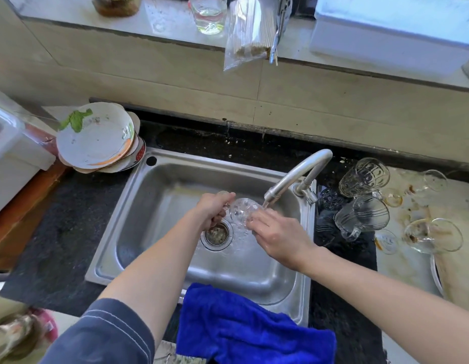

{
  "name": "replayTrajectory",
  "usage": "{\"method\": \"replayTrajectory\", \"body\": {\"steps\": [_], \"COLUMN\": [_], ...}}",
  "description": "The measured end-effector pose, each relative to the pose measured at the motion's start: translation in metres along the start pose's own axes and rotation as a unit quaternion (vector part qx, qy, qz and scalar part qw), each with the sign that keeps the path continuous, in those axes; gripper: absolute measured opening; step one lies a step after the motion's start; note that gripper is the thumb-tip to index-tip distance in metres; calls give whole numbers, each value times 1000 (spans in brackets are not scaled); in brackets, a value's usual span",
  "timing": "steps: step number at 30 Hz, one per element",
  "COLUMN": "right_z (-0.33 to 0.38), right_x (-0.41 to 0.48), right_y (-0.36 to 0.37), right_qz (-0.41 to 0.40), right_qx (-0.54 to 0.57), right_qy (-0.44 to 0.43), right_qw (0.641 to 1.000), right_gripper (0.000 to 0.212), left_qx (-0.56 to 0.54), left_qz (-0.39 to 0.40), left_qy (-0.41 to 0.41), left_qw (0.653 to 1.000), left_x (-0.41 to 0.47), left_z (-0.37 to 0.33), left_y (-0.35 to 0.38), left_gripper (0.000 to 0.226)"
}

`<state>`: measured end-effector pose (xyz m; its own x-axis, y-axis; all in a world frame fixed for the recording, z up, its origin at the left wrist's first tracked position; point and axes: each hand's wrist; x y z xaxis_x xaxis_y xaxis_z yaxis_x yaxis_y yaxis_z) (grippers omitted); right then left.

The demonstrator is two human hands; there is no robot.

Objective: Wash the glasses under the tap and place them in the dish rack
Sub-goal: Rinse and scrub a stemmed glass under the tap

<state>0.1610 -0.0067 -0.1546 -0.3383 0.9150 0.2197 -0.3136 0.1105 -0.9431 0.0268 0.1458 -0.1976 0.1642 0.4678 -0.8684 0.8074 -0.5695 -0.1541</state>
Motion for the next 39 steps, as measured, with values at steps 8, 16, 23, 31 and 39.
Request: {"method": "replayTrajectory", "body": {"steps": [8,16,23,31,39], "right_z": [-6,1,-8,-5,-11], "right_x": [18,12,8,3,-1], "right_y": [-7,-3,-10,-7,-7], "right_qz": [34,-39,21,53,21], "right_qx": [64,222,71,66,103], "right_qy": [127,209,36,34,219], "right_qw": [989,952,997,996,970], "right_gripper": [22,44,34,26,45], "left_qx": [-1,-114,46,103,50], "left_qz": [82,71,91,92,-24], "left_qy": [-33,16,-42,-43,-7], "left_qw": [996,991,994,989,998], "left_x": [-6,-3,-1,-12,-20], "left_z": [5,14,9,2,9], "left_y": [3,9,-13,-15,0], "left_gripper": [29,22,27,20,19]}}
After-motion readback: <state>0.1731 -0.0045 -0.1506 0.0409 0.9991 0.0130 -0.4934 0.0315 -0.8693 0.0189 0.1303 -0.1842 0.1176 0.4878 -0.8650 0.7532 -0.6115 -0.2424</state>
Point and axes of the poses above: each hand's wrist, its own x-axis towards the middle knuckle, its own y-axis out of the palm, z = x × y, and after that the axes turned 8 degrees about -y, right-handed
